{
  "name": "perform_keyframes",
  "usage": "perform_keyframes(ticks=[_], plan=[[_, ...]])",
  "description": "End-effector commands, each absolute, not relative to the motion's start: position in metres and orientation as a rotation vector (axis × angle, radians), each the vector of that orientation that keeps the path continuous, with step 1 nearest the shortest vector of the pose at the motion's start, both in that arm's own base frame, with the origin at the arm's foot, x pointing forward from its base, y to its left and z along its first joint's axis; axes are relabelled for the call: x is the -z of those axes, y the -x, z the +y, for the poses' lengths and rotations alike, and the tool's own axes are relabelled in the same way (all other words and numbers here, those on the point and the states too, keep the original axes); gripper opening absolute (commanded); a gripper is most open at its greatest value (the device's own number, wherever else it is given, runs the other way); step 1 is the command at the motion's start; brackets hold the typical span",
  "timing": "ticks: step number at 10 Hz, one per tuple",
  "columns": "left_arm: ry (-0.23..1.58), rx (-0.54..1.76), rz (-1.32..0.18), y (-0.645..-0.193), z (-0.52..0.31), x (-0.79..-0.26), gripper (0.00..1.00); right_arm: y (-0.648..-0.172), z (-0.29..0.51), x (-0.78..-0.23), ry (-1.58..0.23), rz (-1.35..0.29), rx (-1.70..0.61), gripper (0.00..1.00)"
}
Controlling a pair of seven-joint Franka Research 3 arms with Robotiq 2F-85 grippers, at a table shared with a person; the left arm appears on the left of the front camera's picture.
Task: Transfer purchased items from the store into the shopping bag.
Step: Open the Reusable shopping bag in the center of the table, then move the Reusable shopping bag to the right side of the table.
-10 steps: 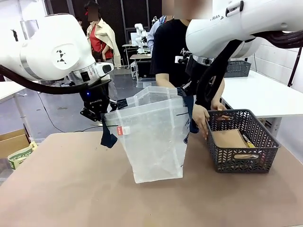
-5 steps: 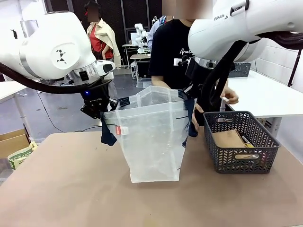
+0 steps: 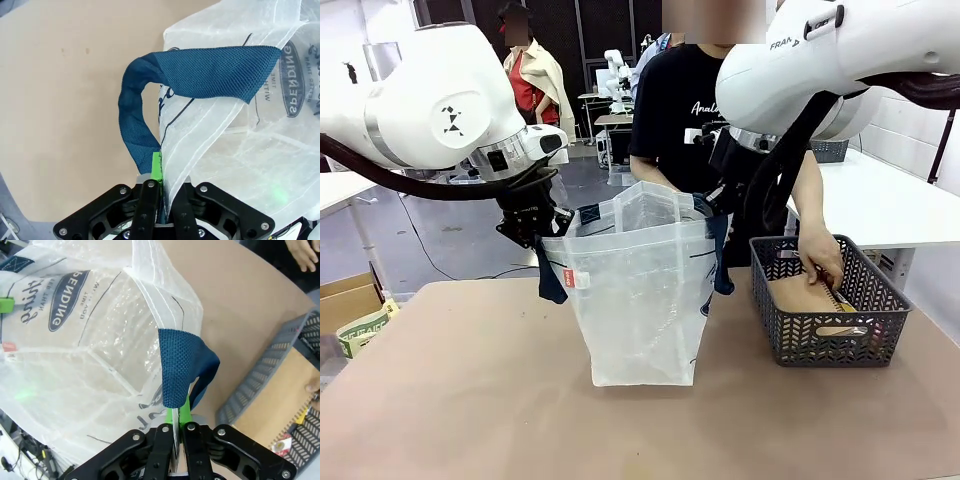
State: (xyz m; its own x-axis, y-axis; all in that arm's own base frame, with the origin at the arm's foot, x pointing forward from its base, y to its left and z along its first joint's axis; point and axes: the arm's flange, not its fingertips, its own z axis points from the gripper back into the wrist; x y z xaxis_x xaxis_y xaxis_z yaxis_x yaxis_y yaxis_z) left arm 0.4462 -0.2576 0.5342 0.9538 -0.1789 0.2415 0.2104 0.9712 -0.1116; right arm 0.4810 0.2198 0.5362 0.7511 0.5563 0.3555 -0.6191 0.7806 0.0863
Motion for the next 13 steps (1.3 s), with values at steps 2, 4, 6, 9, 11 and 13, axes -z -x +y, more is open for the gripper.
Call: perform_keyframes(ticks=[2, 4, 6, 9, 11, 13], plan=[[0.136, 0.181, -0.234, -0.4461, -0.2563, -0.5355, 0.0, -0.4811, 0.2197, -0.5377, -0.203, -0.322, -0.648, 0.0], [0.136, 0.181, -0.234, -0.4461, -0.2563, -0.5355, 0.0, -0.4811, 0.2197, -0.5377, -0.203, -0.322, -0.648, 0.0], [0.136, 0.181, -0.234, -0.4461, -0.2563, -0.5355, 0.0, -0.4811, 0.2197, -0.5377, -0.203, -0.322, -0.648, 0.0], [0.136, 0.181, -0.234, -0.4461, -0.2563, -0.5355, 0.0, -0.4811, 0.2197, -0.5377, -0.203, -0.322, -0.648, 0.0], [0.136, 0.181, -0.234, -0.4461, -0.2563, -0.5355, 0.0, -0.4811, 0.2197, -0.5377, -0.203, -0.322, -0.648, 0.0], [0.136, 0.181, -0.234, -0.4461, -0.2563, -0.5355, 0.0, -0.4811, 0.2197, -0.5377, -0.203, -0.322, -0.648, 0.0]])
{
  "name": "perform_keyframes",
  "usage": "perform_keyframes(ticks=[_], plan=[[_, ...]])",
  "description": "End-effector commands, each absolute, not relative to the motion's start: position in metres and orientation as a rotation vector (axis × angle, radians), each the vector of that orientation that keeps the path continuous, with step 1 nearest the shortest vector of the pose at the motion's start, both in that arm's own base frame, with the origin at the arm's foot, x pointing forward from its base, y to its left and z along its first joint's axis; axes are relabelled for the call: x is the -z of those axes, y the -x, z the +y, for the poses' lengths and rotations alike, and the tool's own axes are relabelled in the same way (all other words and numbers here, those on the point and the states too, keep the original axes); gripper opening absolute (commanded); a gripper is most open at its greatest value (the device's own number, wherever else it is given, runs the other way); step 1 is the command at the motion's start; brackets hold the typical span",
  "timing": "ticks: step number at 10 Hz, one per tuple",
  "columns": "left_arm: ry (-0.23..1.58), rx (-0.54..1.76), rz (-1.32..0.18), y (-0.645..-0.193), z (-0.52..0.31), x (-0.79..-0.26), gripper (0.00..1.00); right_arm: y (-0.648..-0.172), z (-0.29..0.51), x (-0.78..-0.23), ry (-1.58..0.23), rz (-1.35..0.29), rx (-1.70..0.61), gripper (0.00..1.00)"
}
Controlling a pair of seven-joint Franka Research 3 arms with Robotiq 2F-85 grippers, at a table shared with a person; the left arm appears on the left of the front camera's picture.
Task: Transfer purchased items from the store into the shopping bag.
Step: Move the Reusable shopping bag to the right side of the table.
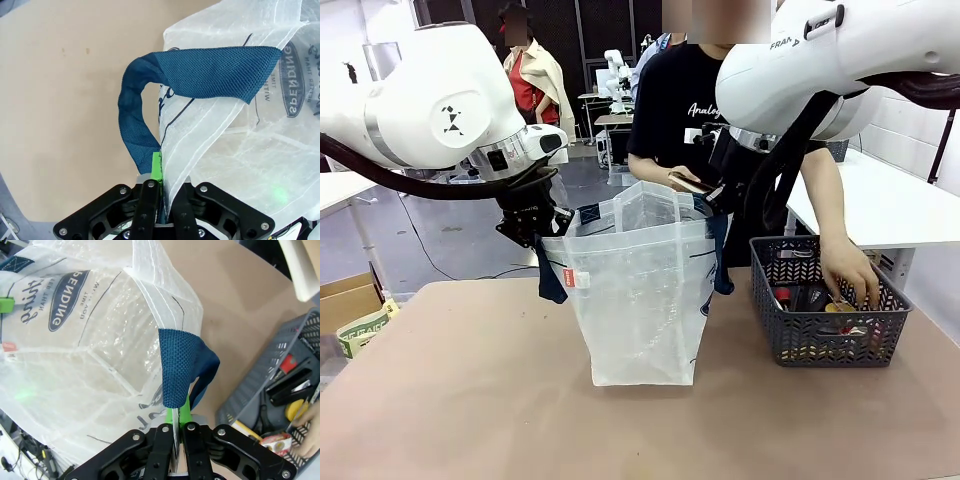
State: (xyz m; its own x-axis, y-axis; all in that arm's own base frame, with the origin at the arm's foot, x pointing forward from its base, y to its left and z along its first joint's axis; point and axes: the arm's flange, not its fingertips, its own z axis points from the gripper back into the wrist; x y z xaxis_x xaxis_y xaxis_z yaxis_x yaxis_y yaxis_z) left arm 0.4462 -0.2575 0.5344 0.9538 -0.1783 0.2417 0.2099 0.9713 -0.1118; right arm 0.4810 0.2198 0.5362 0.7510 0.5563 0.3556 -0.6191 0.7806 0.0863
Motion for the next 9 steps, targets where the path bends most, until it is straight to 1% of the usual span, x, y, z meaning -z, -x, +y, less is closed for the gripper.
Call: perform_keyframes(ticks=[1, 9], plan=[[0.136, 0.181, -0.234, -0.4461, -0.2563, -0.5355, 0.0, -0.4811, 0.2197, -0.5377, -0.203, -0.322, -0.648, 0.0], [0.136, 0.181, -0.234, -0.4461, -0.2563, -0.5355, 0.0, -0.4811, 0.2197, -0.5377, -0.203, -0.322, -0.648, 0.0]])
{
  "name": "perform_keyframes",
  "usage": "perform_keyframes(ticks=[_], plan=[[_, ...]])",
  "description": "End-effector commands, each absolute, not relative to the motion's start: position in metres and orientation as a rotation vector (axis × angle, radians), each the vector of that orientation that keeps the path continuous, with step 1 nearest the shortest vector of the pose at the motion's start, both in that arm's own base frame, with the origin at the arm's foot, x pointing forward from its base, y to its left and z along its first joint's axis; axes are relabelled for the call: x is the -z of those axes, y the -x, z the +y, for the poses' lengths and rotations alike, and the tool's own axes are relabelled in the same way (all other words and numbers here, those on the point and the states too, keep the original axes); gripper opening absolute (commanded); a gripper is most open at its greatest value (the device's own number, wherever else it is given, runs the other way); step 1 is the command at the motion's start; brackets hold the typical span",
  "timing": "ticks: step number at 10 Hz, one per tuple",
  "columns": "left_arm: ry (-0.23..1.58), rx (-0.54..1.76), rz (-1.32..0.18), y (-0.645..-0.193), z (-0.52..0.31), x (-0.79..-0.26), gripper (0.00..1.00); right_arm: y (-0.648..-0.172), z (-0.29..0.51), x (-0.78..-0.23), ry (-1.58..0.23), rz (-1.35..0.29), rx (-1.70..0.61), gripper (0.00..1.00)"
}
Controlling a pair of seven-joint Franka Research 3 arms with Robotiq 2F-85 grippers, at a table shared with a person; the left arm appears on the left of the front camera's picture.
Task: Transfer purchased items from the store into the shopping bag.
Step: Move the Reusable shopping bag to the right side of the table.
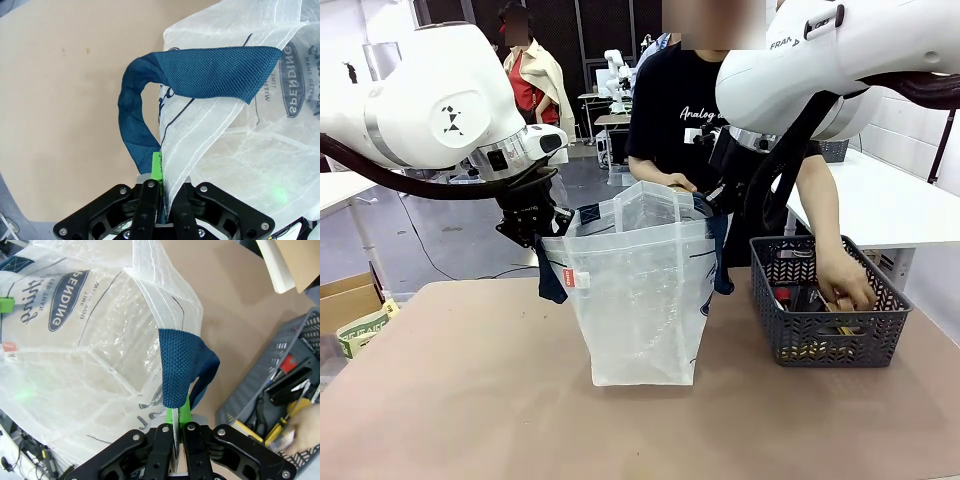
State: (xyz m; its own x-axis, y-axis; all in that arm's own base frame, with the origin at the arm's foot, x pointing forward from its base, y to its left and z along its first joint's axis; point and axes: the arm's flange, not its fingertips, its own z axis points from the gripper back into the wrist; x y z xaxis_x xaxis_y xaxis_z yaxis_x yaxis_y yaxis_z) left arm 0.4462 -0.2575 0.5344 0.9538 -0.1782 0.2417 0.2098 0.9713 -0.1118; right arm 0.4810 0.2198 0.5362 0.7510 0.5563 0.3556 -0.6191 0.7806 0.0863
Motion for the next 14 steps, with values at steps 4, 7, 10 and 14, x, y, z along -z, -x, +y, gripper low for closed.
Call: perform_keyframes(ticks=[4, 7, 10, 14], plan=[[0.147, 0.209, -0.259, -0.445, -0.262, -0.532, 0.0, -0.481, 0.22, -0.536, -0.204, -0.322, -0.647, 0.0], [0.138, 0.279, -0.329, -0.44, -0.266, -0.525, 0.0, -0.479, 0.222, -0.531, -0.213, -0.296, -0.622, 0.0], [0.134, 0.323, -0.385, -0.441, -0.262, -0.521, 0.0, -0.482, 0.223, -0.529, -0.223, -0.248, -0.6, 0.0], [0.142, 0.428, -0.432, -0.444, -0.262, -0.518, 0.0, -0.486, 0.221, -0.529, -0.241, -0.226, -0.613, 0.0]])
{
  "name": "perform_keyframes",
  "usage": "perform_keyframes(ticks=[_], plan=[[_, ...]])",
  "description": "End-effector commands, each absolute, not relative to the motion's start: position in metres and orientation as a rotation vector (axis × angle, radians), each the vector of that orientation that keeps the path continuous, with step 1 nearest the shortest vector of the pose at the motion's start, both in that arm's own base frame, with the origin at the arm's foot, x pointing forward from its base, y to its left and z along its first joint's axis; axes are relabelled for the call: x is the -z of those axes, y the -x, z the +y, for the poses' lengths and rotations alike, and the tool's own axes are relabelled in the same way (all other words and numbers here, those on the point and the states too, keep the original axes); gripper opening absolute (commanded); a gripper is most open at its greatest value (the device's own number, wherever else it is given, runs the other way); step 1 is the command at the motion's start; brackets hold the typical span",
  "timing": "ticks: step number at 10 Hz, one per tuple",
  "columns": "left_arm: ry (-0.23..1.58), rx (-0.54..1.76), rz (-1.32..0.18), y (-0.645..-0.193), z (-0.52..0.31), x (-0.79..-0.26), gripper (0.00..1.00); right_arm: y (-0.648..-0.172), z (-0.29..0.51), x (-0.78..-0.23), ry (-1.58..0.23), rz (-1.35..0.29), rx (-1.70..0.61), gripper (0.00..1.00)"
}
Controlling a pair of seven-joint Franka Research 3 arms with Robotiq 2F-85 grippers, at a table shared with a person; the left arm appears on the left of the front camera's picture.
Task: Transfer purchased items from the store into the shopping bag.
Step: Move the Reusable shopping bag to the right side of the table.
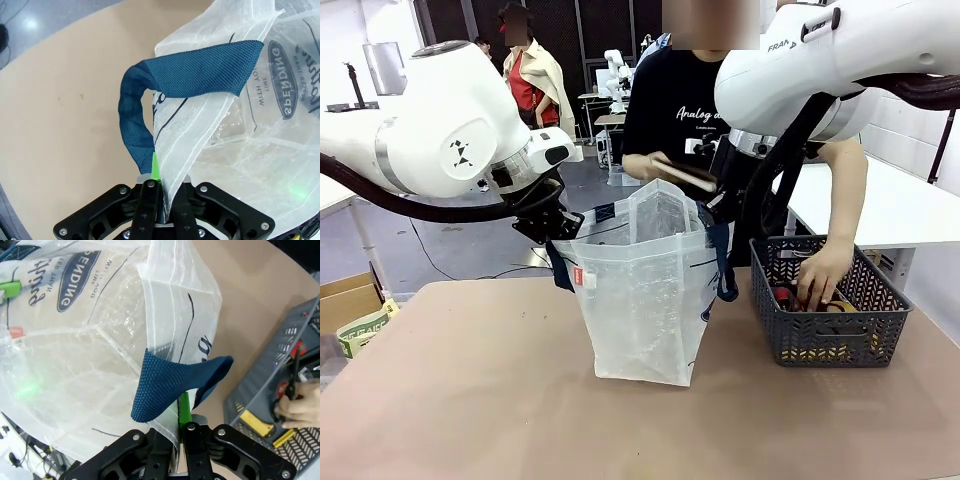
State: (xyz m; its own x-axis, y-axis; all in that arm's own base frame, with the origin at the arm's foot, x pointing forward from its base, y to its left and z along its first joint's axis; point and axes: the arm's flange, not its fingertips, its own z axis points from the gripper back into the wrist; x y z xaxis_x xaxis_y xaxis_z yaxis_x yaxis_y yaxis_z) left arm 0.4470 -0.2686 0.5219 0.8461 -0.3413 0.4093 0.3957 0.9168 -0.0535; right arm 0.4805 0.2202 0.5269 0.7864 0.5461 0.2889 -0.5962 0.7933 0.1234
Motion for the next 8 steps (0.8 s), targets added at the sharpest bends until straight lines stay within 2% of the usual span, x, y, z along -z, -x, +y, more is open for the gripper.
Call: perform_keyframes(ticks=[1, 8], plan=[[0.148, 0.461, -0.424, -0.4442, -0.2626, -0.5183, 0.0, -0.4869, 0.2202, -0.5302, -0.259, -0.222, -0.616, 0.0], [0.219, 0.567, -0.405, -0.4419, -0.2545, -0.5199, 0.0, -0.4916, 0.2187, -0.5301, -0.268, -0.211, -0.631, 0.0]])
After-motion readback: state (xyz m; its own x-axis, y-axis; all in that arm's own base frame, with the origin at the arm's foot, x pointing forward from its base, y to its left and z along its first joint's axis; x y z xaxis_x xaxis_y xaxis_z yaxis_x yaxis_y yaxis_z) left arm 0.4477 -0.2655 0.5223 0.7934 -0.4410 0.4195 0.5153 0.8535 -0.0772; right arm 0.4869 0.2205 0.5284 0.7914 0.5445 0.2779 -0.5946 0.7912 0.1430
